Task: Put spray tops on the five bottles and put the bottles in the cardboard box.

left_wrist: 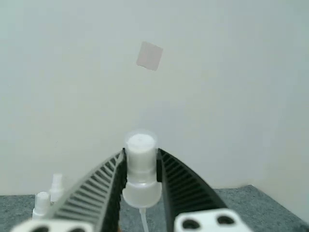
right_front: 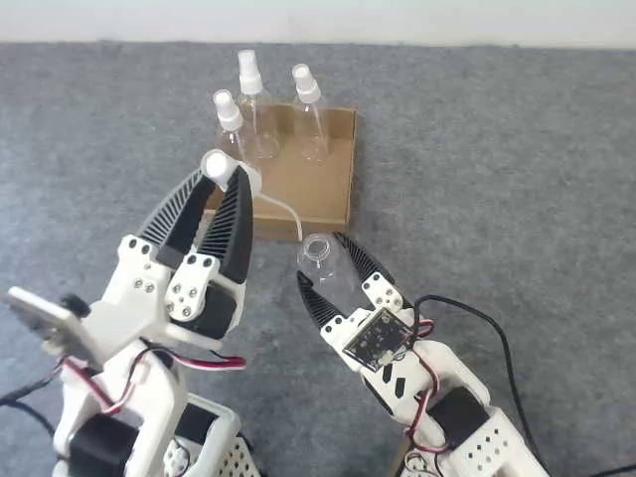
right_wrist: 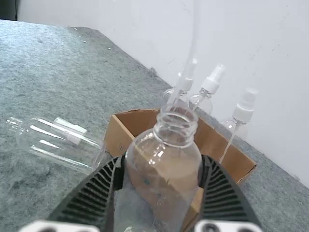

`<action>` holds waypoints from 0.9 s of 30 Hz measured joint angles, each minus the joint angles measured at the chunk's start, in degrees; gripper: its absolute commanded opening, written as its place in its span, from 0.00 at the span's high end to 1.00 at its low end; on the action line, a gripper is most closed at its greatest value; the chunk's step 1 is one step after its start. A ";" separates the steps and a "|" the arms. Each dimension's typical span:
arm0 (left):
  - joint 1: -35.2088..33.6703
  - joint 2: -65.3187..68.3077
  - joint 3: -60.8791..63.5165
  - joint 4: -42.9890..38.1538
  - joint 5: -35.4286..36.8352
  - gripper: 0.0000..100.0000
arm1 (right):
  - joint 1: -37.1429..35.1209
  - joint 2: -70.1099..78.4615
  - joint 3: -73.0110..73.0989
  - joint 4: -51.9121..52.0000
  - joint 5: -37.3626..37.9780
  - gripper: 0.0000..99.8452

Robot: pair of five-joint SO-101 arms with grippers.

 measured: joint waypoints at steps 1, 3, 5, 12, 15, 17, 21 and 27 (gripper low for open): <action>0.00 0.00 -0.09 0.00 0.00 0.97 | 0.00 0.00 0.00 0.00 0.00 0.90; 0.00 0.00 -0.70 0.00 0.00 0.97 | 0.00 0.00 0.00 0.00 0.00 0.90; 0.00 0.00 -1.41 0.00 0.00 0.97 | 0.00 0.00 0.00 0.00 0.00 0.90; 0.00 0.00 -2.99 0.00 0.00 0.97 | 0.00 0.00 0.00 0.00 0.00 0.90; 1.23 0.00 -3.16 0.00 0.00 0.97 | 0.00 0.00 0.00 0.00 0.00 0.90; 4.22 0.00 -3.16 0.00 -0.18 0.97 | 0.00 0.00 0.00 0.00 0.00 0.90; 9.32 0.00 -2.02 -0.62 -2.90 0.97 | 0.00 0.00 0.00 0.00 0.00 0.90; 9.85 0.00 0.62 -2.73 -3.52 0.97 | 0.18 0.00 0.00 0.00 0.00 0.90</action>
